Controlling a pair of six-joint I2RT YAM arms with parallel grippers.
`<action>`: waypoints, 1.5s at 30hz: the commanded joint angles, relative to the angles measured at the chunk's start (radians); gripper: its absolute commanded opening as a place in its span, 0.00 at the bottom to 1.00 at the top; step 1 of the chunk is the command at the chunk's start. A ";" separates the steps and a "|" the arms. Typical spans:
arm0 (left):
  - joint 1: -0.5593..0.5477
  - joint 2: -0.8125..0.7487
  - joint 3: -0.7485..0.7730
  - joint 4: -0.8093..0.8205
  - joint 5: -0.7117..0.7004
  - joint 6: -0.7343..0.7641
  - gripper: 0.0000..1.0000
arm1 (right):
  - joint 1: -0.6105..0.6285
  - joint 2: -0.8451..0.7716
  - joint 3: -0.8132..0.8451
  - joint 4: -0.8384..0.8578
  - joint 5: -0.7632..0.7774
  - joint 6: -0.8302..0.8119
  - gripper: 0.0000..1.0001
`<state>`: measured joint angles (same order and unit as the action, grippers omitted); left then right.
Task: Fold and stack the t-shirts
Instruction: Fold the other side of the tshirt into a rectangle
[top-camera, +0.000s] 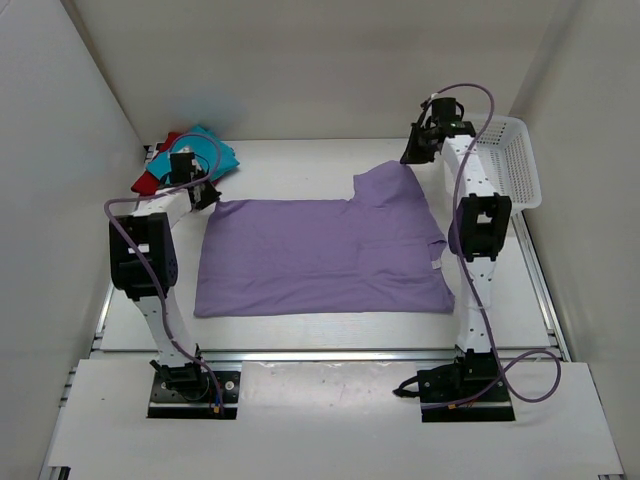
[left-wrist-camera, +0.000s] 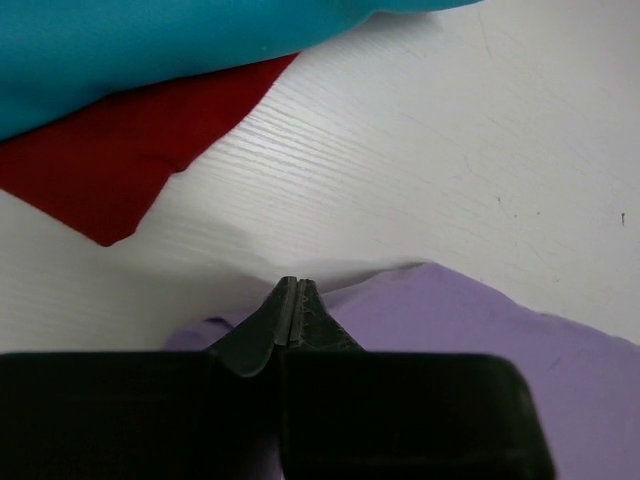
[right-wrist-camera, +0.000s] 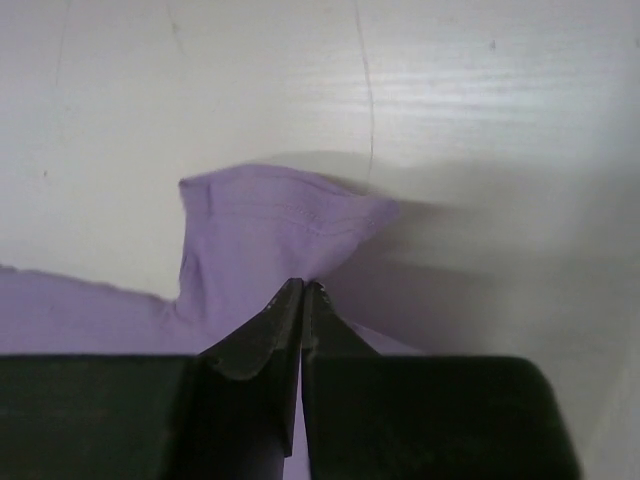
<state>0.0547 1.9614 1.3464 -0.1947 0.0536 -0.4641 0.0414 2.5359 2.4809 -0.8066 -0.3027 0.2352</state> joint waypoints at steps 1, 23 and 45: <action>0.020 -0.102 -0.024 0.015 0.026 -0.011 0.00 | -0.011 -0.144 -0.106 -0.075 -0.039 -0.042 0.00; 0.108 -0.378 -0.296 0.087 0.121 -0.088 0.00 | 0.028 -1.077 -1.378 0.544 0.106 0.111 0.00; 0.048 -0.263 -0.402 0.195 0.031 -0.208 0.26 | -0.006 -1.197 -1.584 0.662 0.001 0.162 0.00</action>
<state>0.1192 1.6955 0.9207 -0.0513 0.1360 -0.6498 0.0307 1.3224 0.8398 -0.2230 -0.2844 0.3912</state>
